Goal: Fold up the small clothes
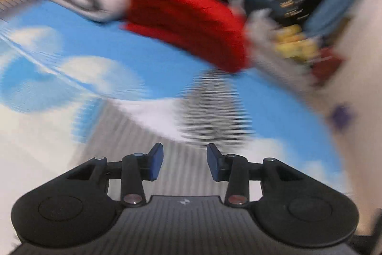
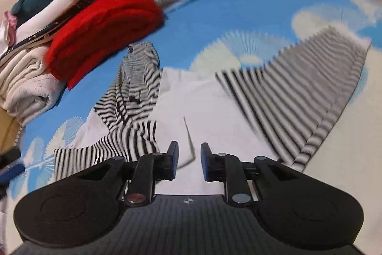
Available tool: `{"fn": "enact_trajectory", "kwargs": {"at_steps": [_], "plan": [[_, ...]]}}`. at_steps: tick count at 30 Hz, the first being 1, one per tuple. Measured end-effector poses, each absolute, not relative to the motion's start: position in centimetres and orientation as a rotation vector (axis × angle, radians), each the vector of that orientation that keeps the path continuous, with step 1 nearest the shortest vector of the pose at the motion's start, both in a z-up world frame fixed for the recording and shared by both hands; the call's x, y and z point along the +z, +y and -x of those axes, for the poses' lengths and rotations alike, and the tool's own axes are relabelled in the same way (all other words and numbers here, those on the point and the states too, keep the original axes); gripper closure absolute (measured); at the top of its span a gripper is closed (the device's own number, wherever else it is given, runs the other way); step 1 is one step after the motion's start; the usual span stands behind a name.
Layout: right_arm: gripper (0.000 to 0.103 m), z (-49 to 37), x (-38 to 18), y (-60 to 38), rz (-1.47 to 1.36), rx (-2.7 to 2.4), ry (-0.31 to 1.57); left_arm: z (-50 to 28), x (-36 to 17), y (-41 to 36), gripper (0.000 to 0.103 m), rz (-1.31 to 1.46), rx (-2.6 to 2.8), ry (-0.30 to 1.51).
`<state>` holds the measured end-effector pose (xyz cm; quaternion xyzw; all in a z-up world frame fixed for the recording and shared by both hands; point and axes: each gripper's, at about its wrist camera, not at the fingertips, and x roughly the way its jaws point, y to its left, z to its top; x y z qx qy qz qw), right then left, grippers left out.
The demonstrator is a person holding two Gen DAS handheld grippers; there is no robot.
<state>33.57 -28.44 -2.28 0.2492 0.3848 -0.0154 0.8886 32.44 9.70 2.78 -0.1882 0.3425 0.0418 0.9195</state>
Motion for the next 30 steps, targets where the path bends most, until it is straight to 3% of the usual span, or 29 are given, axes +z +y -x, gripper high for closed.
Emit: {"fn": "enact_trajectory", "kwargs": {"at_steps": [7,13,14,15,25,27,30], "plan": [[0.073,-37.0,-6.9,-27.0,-0.572,-0.031,0.890,-35.5,1.2,16.9,0.059,0.457,0.334,0.800],[0.073,-40.6,-10.0,-24.9,-0.501,-0.071,0.922,-35.9,1.6,18.6,0.059,0.458,0.349,0.800],[0.079,-40.8,-10.2,-24.6,-0.477,-0.075,0.913,-36.2,1.4,18.7,0.059,0.457,0.347,0.804],[0.101,-40.8,-10.1,-24.2,-0.447,-0.077,0.891,-36.4,1.3,18.8,0.059,0.452,0.347,0.809],[0.101,-36.5,-0.8,-24.2,-0.369,-0.003,0.537,-36.8,-1.3,18.8,0.059,0.435,0.241,0.905],[0.100,-36.5,-1.8,-24.7,-0.308,-0.083,0.592,-37.1,-2.9,18.6,0.059,0.483,0.207,0.967],[0.096,-38.4,-5.6,-26.4,-0.323,-0.194,0.820,-37.1,-5.0,18.4,0.059,0.516,0.220,1.040]]}}
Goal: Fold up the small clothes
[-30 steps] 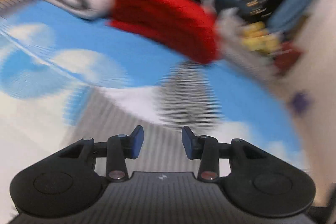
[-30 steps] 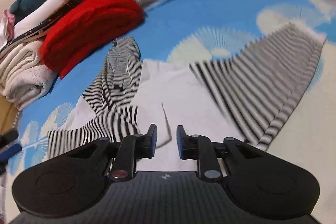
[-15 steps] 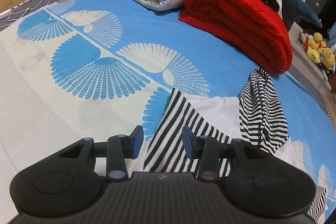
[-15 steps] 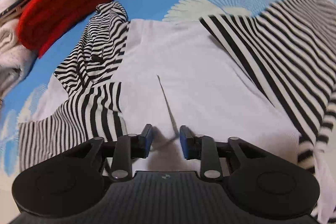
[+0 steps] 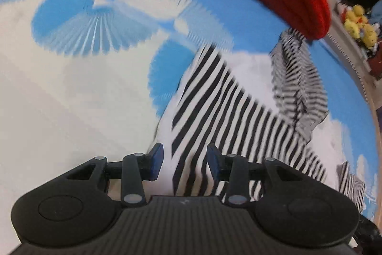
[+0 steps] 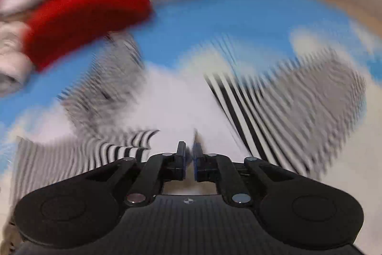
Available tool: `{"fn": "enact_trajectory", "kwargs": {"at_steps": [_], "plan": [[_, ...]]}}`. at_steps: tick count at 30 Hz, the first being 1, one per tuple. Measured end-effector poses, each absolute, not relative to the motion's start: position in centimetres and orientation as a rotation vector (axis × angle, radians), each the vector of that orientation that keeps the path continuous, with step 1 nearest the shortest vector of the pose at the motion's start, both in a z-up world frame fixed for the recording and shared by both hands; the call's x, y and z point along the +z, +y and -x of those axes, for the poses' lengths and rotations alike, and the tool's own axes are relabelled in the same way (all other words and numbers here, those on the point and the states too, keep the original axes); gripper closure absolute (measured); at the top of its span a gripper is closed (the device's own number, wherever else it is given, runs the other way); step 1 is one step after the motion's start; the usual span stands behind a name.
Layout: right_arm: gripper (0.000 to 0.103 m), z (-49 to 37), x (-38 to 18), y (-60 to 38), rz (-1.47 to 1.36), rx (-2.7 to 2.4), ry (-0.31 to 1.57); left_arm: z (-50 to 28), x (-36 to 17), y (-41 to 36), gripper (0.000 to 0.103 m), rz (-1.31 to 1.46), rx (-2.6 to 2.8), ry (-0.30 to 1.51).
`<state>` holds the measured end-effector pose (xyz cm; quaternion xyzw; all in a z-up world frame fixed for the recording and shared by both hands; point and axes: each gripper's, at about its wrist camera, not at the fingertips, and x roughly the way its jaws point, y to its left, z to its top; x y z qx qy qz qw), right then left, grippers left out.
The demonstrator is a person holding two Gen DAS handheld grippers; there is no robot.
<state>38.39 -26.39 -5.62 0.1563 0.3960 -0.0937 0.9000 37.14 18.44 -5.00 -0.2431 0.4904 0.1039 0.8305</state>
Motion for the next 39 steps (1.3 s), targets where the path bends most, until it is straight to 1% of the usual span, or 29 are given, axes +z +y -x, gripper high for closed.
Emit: {"fn": "enact_trajectory", "kwargs": {"at_steps": [2,4,5,6,7,8,9,10,12,13,14,15,16,17,19,21,24,28,29,30,31,33,35,37,38,39], "plan": [[0.095,-38.2,-5.9,-27.3,-0.380,-0.254,0.811,-36.9,-5.6,18.3,0.060,0.504,0.240,1.064],[0.093,-38.2,-4.9,-26.8,-0.373,-0.192,0.759,-36.9,-6.1,18.2,0.060,0.478,0.250,1.087],[0.086,-38.3,-4.7,-26.3,-0.374,-0.128,0.741,-36.9,-6.7,18.3,0.060,0.472,0.262,1.112],[0.076,-38.6,-5.3,-25.7,-0.382,-0.068,0.760,-36.9,-7.6,18.9,0.060,0.479,0.291,1.145],[0.073,-39.4,-6.3,-25.4,-0.384,-0.026,0.827,-36.7,-8.4,19.5,0.058,0.496,0.324,1.166],[0.073,-39.8,-7.6,-25.4,-0.370,-0.030,0.900,-36.3,-9.0,20.2,0.058,0.535,0.349,1.170],[0.079,-40.1,-9.0,-25.6,-0.360,-0.074,0.978,-36.2,-8.8,20.3,0.058,0.553,0.356,1.160],[0.079,-39.6,-9.2,-26.1,-0.399,-0.094,0.956,-36.2,-7.8,19.9,0.060,0.520,0.363,1.137],[0.076,-39.7,-8.5,-26.1,-0.402,-0.085,0.932,-36.5,-5.8,18.4,0.061,0.407,0.338,1.049],[0.073,-39.6,-8.2,-26.0,-0.369,-0.066,0.901,-36.8,-5.3,18.0,0.060,0.405,0.308,1.011],[0.067,-39.8,-8.7,-25.9,-0.323,-0.068,0.904,-37.0,-5.6,18.1,0.060,0.452,0.278,1.008],[0.067,-40.0,-9.4,-26.2,-0.317,-0.094,0.963,-37.2,-6.5,18.4,0.060,0.514,0.259,1.041],[0.067,-39.9,-9.7,-26.9,-0.374,-0.110,0.980,-37.3,-7.9,18.8,0.060,0.567,0.273,1.099],[0.067,-39.5,-9.2,-27.7,-0.450,-0.112,0.959,-37.2,-8.8,19.1,0.065,0.581,0.317,1.137],[0.067,-39.3,-7.7,-28.8,-0.477,-0.107,0.922,-37.1,-7.7,18.6,0.065,0.480,0.371,1.102],[0.066,-38.6,-6.0,-30.3,-0.469,-0.109,0.824,-37.3,-5.1,17.0,0.065,0.384,0.342,1.014],[0.066,-37.7,-3.7,-34.4,-0.477,-0.179,0.687,-37.3,-2.3,15.2,0.063,0.367,0.251,0.927],[0.066,-36.5,-3.7,-41.9,-0.489,-0.341,0.590,-37.3,-1.5,12.1,0.063,0.289,0.189,0.913],[0.071,-36.2,-4.0,-43.9,-0.494,-0.384,0.572,-37.3,-1.6,11.7,0.063,0.282,0.178,0.921],[0.082,-36.0,-4.4,-45.5,-0.504,-0.413,0.557,-37.5,-1.8,11.4,0.063,0.285,0.169,0.928],[0.087,-35.7,-4.8,-47.4,-0.522,-0.439,0.542,-37.5,-1.9,11.0,0.063,0.291,0.162,0.933],[0.087,-35.6,-5.7,-50.1,-0.549,-0.493,0.518,-37.6,-2.1,10.4,0.063,0.293,0.155,0.936],[0.084,-35.2,-7.3,-52.9,-0.611,-0.538,0.506,-37.6,-2.4,10.3,0.063,0.294,0.158,0.932],[0.073,-35.5,-9.1,-55.4,-0.711,-0.574,0.516,-37.4,-2.2,10.3,0.063,0.300,0.155,0.933],[0.062,-35.4,-9.9,-56.1,-0.743,-0.589,0.516,-37.3,-2.2,10.3,0.063,0.306,0.156,0.935],[0.060,-35.5,-10.6,-56.7,-0.765,-0.602,0.508,-37.4,-2.3,10.4,0.063,0.312,0.157,0.938]]}}
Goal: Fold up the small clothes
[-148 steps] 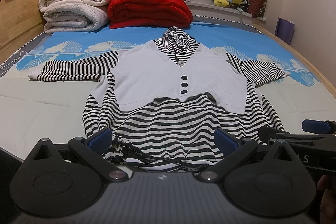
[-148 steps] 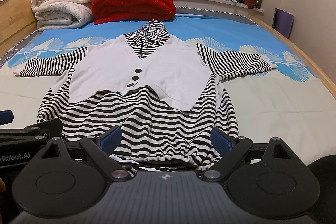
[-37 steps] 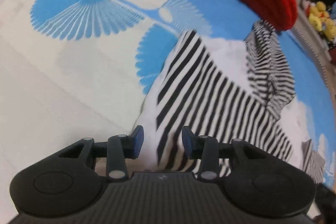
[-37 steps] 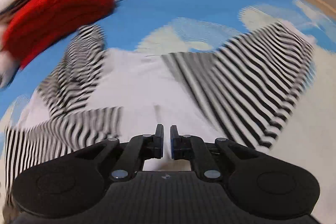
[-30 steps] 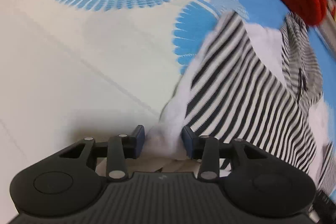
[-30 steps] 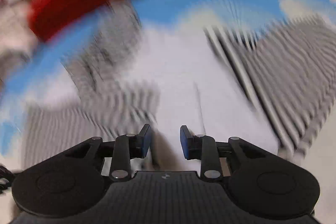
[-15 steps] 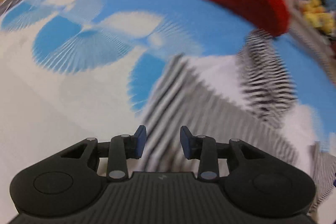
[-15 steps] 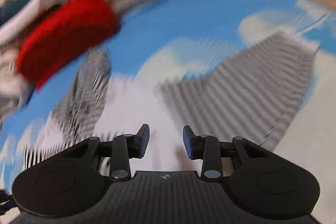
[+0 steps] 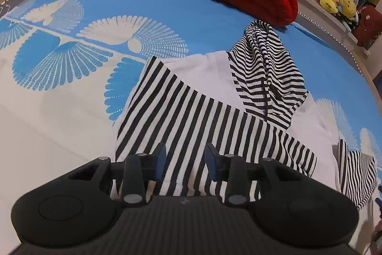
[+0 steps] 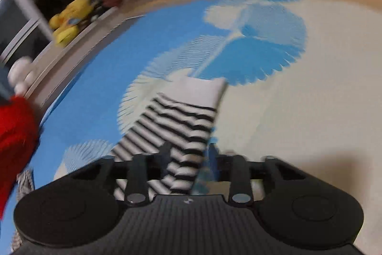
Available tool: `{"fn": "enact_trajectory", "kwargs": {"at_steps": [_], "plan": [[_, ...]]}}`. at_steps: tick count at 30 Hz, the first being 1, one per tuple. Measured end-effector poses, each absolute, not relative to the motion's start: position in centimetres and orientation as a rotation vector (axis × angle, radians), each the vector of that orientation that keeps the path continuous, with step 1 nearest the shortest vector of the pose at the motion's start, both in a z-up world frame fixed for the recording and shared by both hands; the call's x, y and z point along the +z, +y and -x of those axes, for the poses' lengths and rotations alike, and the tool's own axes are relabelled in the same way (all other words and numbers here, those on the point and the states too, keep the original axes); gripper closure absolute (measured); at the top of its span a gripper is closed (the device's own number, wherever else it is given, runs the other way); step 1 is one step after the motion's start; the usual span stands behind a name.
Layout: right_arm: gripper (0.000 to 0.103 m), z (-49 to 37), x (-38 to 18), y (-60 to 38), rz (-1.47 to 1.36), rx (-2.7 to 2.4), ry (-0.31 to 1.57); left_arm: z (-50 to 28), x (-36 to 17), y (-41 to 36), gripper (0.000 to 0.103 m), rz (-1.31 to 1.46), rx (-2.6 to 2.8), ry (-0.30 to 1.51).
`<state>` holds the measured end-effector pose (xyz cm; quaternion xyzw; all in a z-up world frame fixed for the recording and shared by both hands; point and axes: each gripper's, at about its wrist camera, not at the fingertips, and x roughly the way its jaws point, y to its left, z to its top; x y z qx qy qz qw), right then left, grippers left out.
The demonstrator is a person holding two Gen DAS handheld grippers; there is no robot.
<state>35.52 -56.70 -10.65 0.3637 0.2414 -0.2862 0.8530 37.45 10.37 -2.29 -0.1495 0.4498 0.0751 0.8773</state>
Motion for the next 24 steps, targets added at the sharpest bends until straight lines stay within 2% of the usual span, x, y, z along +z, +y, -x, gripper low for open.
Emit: {"fn": "enact_trajectory", "kwargs": {"at_steps": [5,7,8,11,14,18,20,22,24], "plan": [[0.062,-37.4,-13.8,-58.0,-0.814,-0.601,0.510,-37.4,-1.7,10.5,0.063,0.306,0.164,0.921],[0.092,-37.8,-13.6,-57.3,-0.783,-0.594,0.508,-37.4,-1.1,10.8,0.063,0.301,0.166,0.903],[0.102,-37.9,-13.5,-57.1,-0.786,-0.586,0.507,-37.3,-0.9,11.0,0.063,0.301,0.171,0.895],[0.103,-37.5,-11.4,-55.9,-0.760,-0.632,0.437,-37.1,-0.1,12.5,0.063,0.319,0.196,0.877],[0.103,-38.1,-6.3,-52.1,-0.628,-0.604,0.349,-36.9,0.6,14.5,0.063,0.363,0.221,0.865],[0.103,-38.1,2.4,-39.3,-0.339,-0.314,0.183,-36.7,1.5,17.1,0.063,0.407,0.245,0.850],[0.102,-37.0,4.6,-31.9,-0.246,-0.105,0.140,-36.4,1.9,18.6,0.063,0.432,0.259,0.839],[0.100,-36.2,4.9,-25.9,-0.221,0.141,0.198,-36.0,2.1,19.9,0.063,0.451,0.277,0.833],[0.091,-36.3,3.4,-20.5,-0.226,0.427,0.403,-36.0,1.9,20.7,0.063,0.473,0.277,0.851]]}}
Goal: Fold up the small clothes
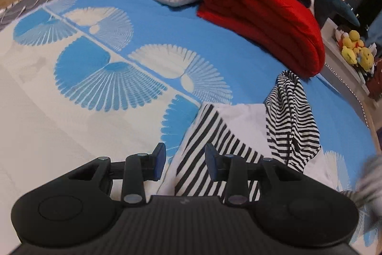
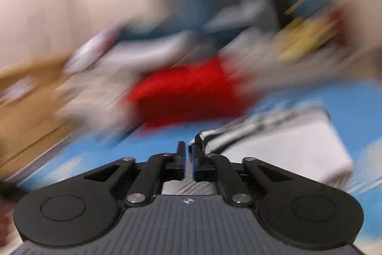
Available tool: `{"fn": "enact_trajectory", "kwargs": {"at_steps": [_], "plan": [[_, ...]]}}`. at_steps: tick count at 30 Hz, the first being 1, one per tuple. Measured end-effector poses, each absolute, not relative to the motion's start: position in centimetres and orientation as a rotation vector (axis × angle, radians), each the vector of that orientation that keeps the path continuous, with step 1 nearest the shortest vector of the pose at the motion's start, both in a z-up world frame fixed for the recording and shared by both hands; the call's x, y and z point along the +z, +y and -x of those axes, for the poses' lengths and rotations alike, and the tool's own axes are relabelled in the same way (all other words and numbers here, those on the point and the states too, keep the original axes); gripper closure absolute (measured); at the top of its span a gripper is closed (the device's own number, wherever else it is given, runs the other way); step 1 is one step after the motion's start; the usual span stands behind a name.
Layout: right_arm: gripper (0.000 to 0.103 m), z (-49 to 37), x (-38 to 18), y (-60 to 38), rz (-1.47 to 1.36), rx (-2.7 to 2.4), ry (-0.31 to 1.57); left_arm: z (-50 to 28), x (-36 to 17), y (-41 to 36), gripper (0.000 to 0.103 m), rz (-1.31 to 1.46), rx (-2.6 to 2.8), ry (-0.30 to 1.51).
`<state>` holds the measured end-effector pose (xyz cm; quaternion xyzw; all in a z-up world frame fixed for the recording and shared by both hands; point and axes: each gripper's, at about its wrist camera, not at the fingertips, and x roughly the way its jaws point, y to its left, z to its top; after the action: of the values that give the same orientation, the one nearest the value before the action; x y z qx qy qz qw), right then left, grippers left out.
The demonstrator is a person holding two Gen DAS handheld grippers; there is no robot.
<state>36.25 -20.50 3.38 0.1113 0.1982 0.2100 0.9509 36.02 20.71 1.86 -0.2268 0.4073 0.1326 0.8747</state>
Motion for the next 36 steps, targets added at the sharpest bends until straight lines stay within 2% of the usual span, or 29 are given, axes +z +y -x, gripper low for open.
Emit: {"fn": "enact_trajectory", "kwargs": {"at_steps": [1,3,4,8,13,22,24,25,31,36], "plan": [[0.087,-36.1,2.3,-18.6,-0.232,0.501,0.505,-36.0,1.6,21.0,0.063,0.495,0.271,0.863],[0.066,-35.6,-0.2,-15.8,-0.224,0.551,0.711,-36.0,1.1,21.3,0.063,0.525,0.257,0.884],[0.064,-35.3,-1.3,-15.3,-0.211,0.530,0.773,-36.0,0.8,21.2,0.063,0.536,0.240,0.897],[0.064,-35.4,-4.0,-16.2,-0.212,0.343,0.871,-36.5,-0.9,20.7,0.063,0.603,0.182,0.941],[0.060,-36.5,-4.8,-21.1,-0.348,0.138,0.885,-37.9,-4.0,18.9,0.063,0.692,0.110,1.009],[0.056,-37.3,-6.9,-27.4,-0.451,-0.053,0.947,-39.7,-8.7,14.3,0.064,0.516,0.117,1.135],[0.054,-37.4,-7.6,-28.3,-0.438,-0.087,0.969,-39.9,-8.4,13.4,0.089,0.419,0.107,1.114],[0.054,-37.6,-8.0,-28.6,-0.432,-0.106,0.978,-39.9,-8.0,13.1,0.093,0.372,0.110,1.096],[0.054,-37.7,-9.9,-30.5,-0.527,-0.192,1.026,-39.1,-3.2,13.3,0.094,0.314,0.108,0.882],[0.055,-37.5,-10.3,-31.3,-0.530,-0.251,1.026,-39.8,-5.8,14.3,0.088,0.320,0.216,1.034]]}}
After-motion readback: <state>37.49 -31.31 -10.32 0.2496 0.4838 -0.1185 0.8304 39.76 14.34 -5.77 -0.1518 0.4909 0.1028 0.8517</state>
